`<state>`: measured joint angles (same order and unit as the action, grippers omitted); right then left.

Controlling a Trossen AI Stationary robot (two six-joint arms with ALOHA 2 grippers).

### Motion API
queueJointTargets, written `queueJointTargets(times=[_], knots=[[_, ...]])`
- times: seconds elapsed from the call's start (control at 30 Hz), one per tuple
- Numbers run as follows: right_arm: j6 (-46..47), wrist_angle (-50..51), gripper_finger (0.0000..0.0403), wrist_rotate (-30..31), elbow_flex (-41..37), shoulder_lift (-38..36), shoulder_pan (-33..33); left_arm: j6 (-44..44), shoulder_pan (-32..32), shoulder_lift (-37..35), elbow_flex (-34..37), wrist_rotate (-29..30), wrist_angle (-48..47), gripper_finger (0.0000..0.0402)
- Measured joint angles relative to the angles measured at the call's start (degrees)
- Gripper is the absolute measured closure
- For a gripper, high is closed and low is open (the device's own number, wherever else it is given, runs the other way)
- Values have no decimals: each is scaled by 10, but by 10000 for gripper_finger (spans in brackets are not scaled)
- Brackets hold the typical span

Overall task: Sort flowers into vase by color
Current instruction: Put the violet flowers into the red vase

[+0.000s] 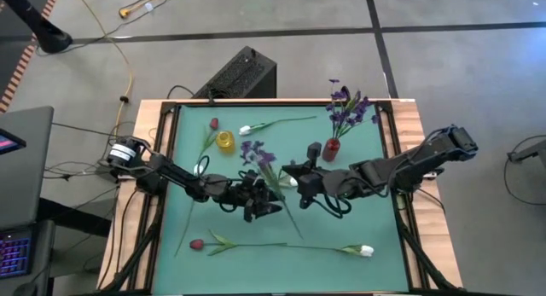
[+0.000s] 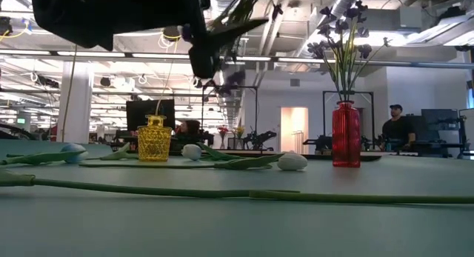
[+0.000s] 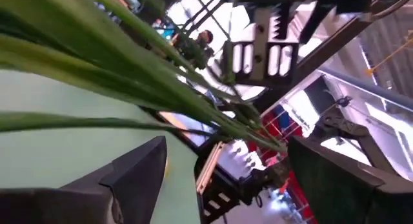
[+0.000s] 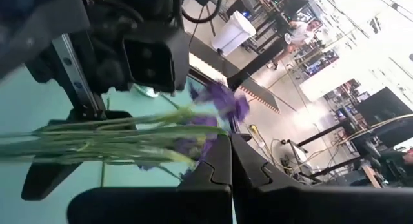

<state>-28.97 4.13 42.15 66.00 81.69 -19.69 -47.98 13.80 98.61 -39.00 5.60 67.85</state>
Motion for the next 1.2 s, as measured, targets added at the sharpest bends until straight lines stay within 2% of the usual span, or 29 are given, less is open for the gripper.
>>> queueJointTargets(times=[0.47, 0.73, 0.97, 1.2], knots=[[35, 3, 384, 0, 0, 1, 0, 37, -3, 0, 0, 96, 8, 90], [58, 15, 384, -2, 0, 1, 0, 66, -10, 0, 0, 102, 8, 95], [80, 32, 382, -3, 0, 1, 0, 70, -25, 0, 0, 81, 6, 161], [81, 34, 353, -18, 0, 1, -1, 72, -32, 0, 0, 49, -20, 277]])
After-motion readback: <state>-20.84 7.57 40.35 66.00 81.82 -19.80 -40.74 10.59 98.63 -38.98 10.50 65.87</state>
